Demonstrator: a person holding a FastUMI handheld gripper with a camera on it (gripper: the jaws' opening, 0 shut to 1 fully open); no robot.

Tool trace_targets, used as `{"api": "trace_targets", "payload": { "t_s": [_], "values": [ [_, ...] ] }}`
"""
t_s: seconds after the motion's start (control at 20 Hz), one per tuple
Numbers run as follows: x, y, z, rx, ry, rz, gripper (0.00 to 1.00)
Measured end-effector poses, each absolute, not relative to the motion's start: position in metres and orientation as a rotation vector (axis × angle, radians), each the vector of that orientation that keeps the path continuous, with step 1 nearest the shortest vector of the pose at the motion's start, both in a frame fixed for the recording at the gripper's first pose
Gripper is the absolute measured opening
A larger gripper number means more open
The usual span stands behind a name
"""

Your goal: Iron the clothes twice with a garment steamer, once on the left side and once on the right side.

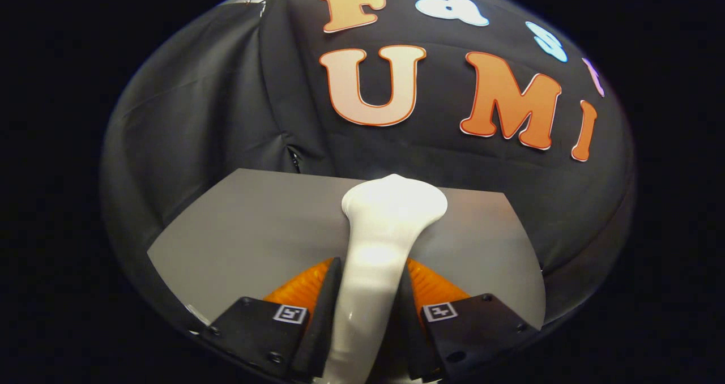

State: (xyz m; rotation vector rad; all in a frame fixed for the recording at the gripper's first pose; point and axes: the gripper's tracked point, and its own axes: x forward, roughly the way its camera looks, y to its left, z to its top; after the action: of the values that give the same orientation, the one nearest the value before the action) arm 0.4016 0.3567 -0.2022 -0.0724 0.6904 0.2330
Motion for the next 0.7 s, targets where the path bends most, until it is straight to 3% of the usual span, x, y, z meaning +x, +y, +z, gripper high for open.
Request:
{"api": "trace_targets", "payload": {
  "t_s": [0.1, 0.3, 0.7],
  "values": [
    [0.396, 0.361, -0.194, -0.058, 0.708, 0.249, 0.5],
    [0.391, 0.376, -0.162, -0.016, 0.579, 0.298, 0.41],
    [0.332, 0.378, -0.108, -0.062, 0.375, 0.43, 0.4]
  ]
}}
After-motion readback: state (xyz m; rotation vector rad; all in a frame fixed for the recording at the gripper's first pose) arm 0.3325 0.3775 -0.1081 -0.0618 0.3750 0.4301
